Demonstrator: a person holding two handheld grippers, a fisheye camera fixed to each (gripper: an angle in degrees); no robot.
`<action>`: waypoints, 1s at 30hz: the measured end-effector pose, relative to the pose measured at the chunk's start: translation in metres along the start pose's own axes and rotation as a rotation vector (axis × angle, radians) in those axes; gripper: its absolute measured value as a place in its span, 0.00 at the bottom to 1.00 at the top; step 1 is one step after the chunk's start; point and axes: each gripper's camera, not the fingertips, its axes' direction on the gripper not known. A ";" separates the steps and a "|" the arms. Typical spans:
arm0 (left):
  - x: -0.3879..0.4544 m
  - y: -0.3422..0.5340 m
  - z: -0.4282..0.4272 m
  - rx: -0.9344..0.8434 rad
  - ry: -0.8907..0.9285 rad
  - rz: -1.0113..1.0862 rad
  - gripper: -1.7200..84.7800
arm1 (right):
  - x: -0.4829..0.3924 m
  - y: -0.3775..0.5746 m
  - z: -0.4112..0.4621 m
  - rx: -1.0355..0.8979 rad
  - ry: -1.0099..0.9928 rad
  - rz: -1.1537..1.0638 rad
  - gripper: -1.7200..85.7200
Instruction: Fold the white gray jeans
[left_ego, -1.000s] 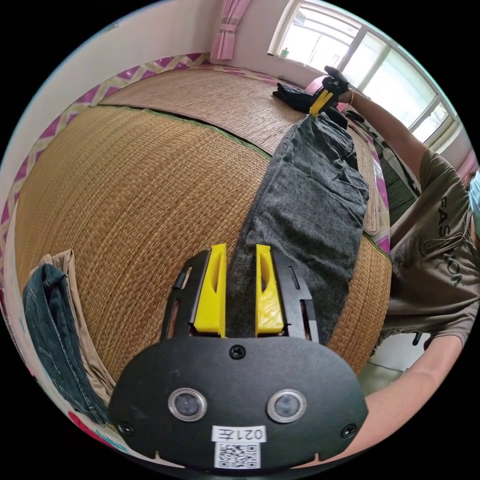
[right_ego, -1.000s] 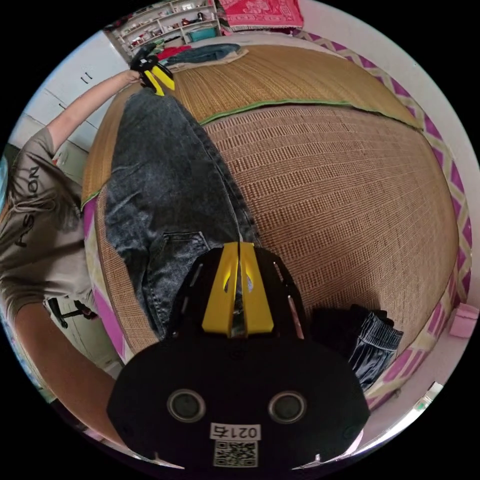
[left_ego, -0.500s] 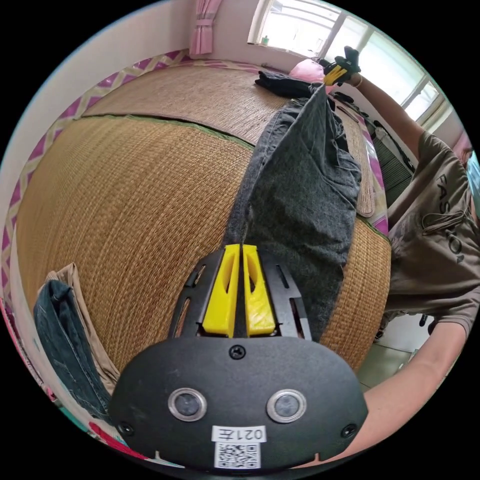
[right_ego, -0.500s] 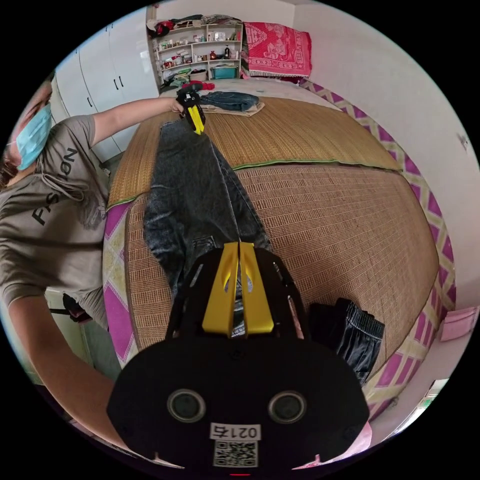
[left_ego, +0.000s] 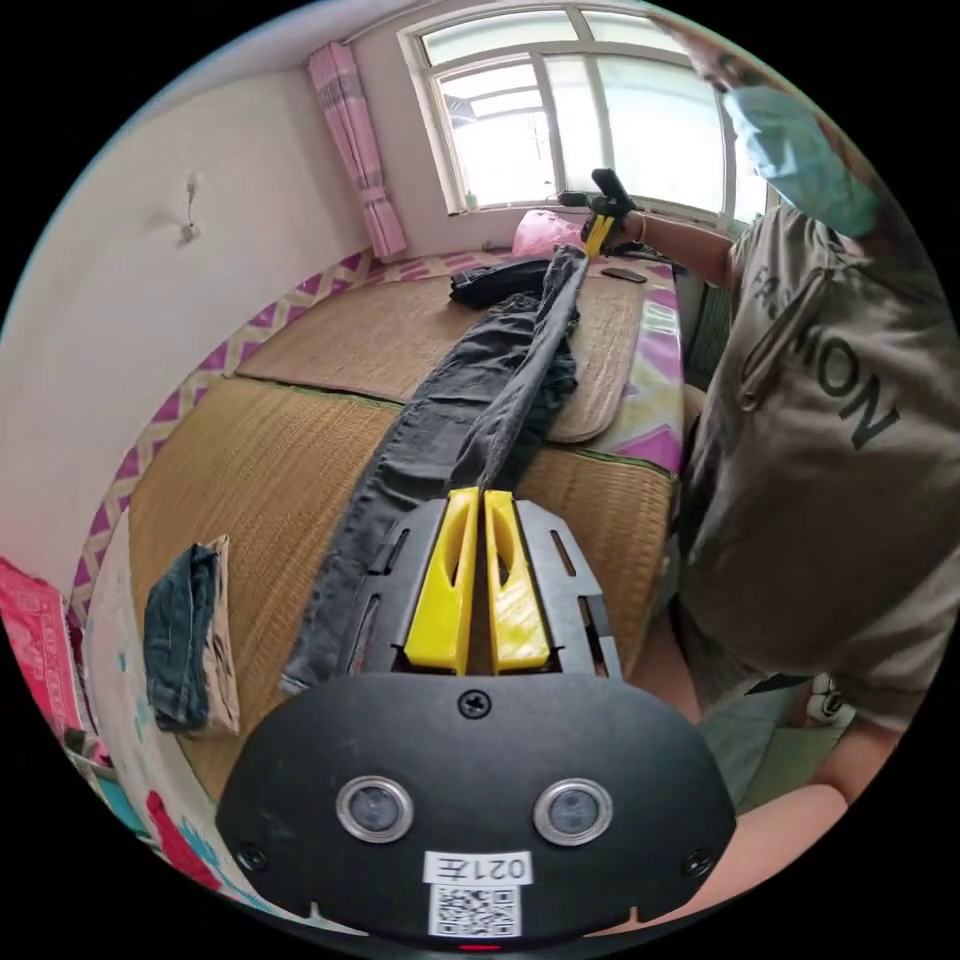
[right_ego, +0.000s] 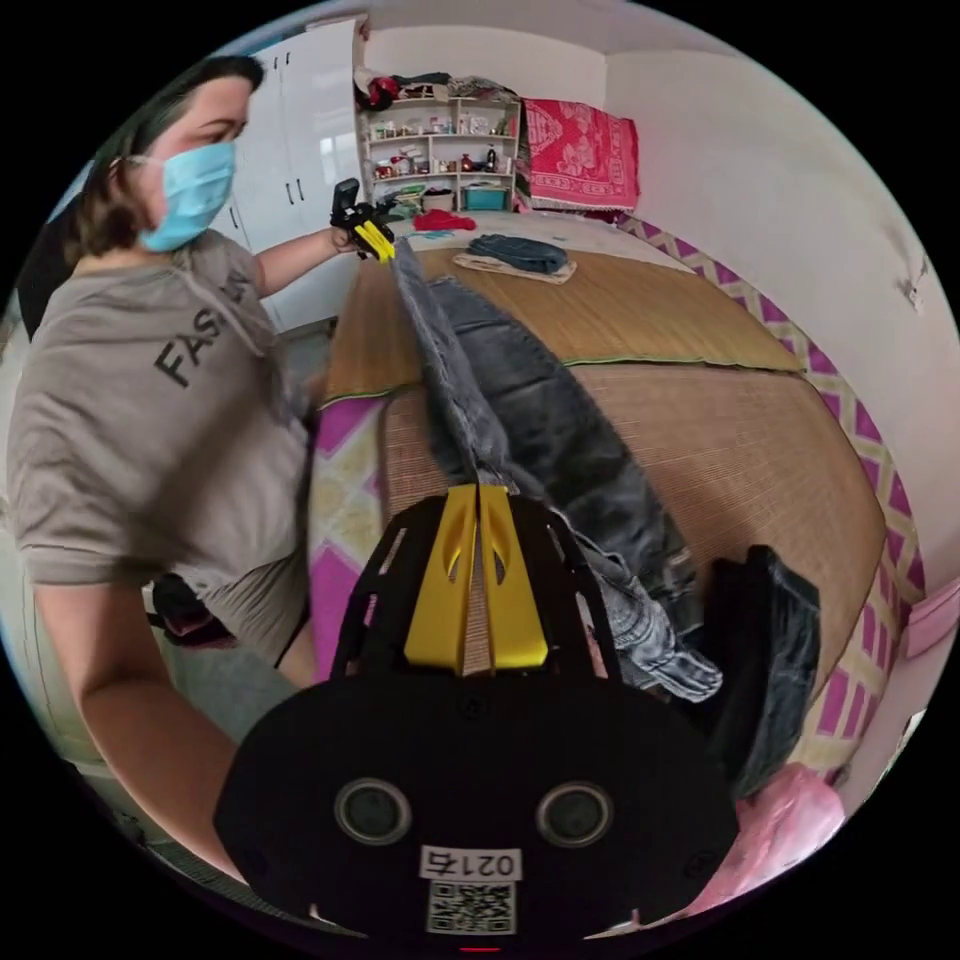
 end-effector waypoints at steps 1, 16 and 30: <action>0.027 0.016 -0.012 0.011 -0.013 -0.026 0.01 | -0.017 0.012 0.001 -0.001 -0.010 0.004 0.01; 0.040 0.286 -0.047 0.421 0.229 -0.725 0.01 | -0.184 0.243 0.062 0.133 -0.092 0.443 0.01; -0.154 0.177 0.000 0.074 0.074 -0.716 0.05 | 0.007 0.280 0.047 0.193 0.234 0.911 0.06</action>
